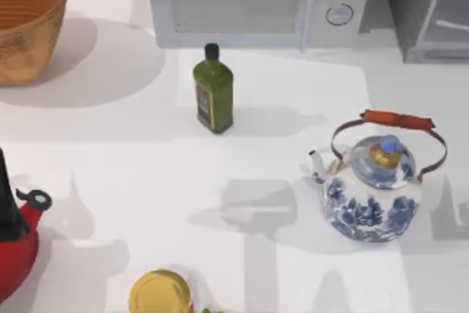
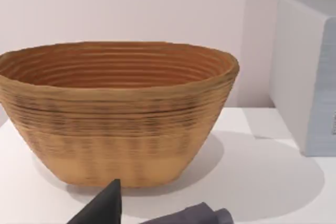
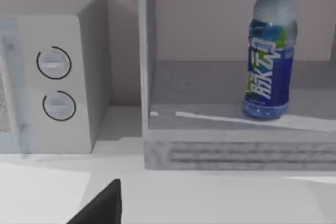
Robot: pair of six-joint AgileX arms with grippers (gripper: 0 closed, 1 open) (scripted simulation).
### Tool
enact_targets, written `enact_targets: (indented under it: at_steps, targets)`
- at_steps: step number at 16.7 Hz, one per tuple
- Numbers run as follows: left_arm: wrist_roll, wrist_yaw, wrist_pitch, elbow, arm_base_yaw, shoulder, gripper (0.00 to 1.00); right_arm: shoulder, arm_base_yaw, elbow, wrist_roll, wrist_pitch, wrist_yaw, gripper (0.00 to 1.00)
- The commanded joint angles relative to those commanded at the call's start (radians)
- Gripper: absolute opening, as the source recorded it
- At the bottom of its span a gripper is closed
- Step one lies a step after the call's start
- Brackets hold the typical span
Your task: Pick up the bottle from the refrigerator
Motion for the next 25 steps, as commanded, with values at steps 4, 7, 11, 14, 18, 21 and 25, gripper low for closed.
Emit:
enact_targets:
  at_steps: [4, 7, 11, 14, 18, 21, 25]
  targets:
    - [0.000, 0.000, 0.000, 0.000, 0.000, 0.000, 1.00, 0.031, -0.012, 0.009, 0.000, 0.030, -0.013, 1.00]
    - [0.000, 0.000, 0.000, 0.000, 0.000, 0.000, 1.00, 0.158, -0.059, 0.043, 0.002, 0.153, -0.058, 1.00]
    - [0.000, 0.000, 0.000, 0.000, 0.000, 0.000, 1.00, 0.473, -0.158, 0.101, 0.007, 0.455, -0.150, 1.00]
    - [0.000, 0.000, 0.000, 0.000, 0.000, 0.000, 1.00, 0.803, -0.243, 0.133, 0.014, 0.747, -0.232, 1.00]
    - [0.000, 0.000, 0.000, 0.000, 0.000, 0.000, 1.00, 1.251, -0.346, 0.153, 0.022, 1.101, -0.333, 1.00]
    - [0.000, 0.000, 0.000, 0.000, 0.000, 0.000, 1.00, 1.505, -0.414, 0.163, 0.024, 1.296, -0.400, 1.00]
    - [0.000, 0.000, 0.000, 0.000, 0.000, 0.000, 1.00, 1.699, -0.492, 0.178, 0.022, 1.501, -0.475, 1.00]
